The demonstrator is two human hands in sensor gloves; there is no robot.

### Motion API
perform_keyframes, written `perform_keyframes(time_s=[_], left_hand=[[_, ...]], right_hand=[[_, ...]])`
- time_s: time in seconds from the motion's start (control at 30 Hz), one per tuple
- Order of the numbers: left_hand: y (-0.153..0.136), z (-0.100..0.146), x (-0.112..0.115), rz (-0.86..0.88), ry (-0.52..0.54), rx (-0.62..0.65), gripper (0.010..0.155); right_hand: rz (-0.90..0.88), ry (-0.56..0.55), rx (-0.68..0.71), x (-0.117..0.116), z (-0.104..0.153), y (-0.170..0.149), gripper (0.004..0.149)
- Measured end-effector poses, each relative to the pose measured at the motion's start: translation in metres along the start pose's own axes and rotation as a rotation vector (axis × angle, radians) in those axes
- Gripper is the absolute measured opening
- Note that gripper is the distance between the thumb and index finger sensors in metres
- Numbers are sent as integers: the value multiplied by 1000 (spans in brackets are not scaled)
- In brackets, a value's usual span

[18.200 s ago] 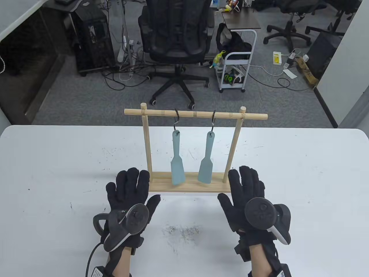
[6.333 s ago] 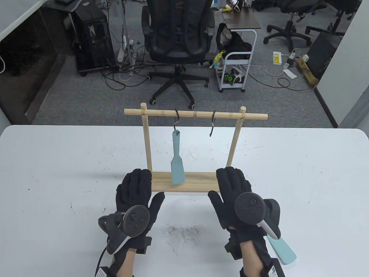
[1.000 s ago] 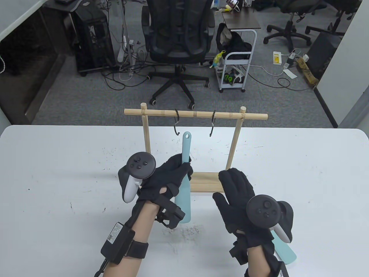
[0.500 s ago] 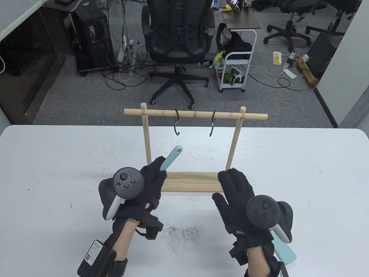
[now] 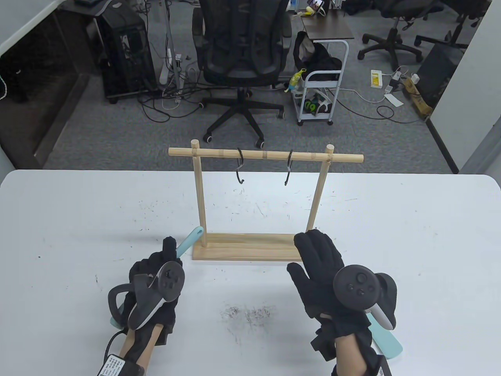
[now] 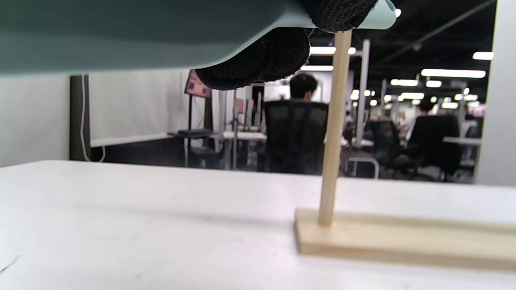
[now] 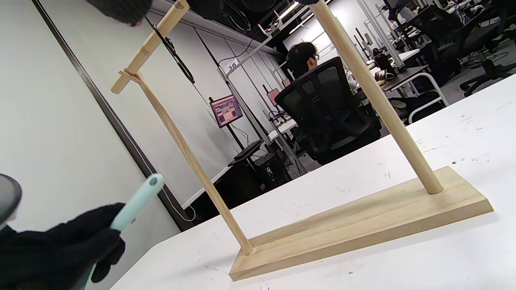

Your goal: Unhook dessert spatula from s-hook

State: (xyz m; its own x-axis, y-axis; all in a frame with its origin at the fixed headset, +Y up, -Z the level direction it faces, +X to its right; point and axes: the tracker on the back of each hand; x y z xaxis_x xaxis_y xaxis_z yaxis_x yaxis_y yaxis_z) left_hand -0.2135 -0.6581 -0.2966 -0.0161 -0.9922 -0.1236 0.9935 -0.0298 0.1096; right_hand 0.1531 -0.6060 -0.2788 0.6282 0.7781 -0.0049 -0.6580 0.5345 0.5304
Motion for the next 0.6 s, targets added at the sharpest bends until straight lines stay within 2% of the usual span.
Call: perform_keyframes(time_s=[0.13,0.33,0.5,0.6], left_hand=[[-8,3,27,-32,-109,-18,62],[-18,8,57,-53,-215,-25,58],[-26,10,76,2,-283,-51,58],[-26,10,86,-24,-304,-52,58]], right_hand=[[-4,4,-2,0,0,0,69],[-6,10,-5,-1,-1,0,69],[-5,13,-7,-1,-2,0,69],[-5,15,-9,-1,-2,0,69]])
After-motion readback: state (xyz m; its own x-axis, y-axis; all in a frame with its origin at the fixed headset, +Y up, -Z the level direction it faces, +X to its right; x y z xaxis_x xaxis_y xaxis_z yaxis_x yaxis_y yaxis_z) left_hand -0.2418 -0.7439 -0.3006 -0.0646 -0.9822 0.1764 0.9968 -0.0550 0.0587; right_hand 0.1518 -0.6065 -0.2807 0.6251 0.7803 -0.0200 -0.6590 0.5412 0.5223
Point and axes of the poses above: the tracker on the back of each hand, its own y axis roughly to the thumb side, its own z axis roughly from the fingertips to the wrist, x = y × z, and after that the axes turned 14 degrees about x, right-handed
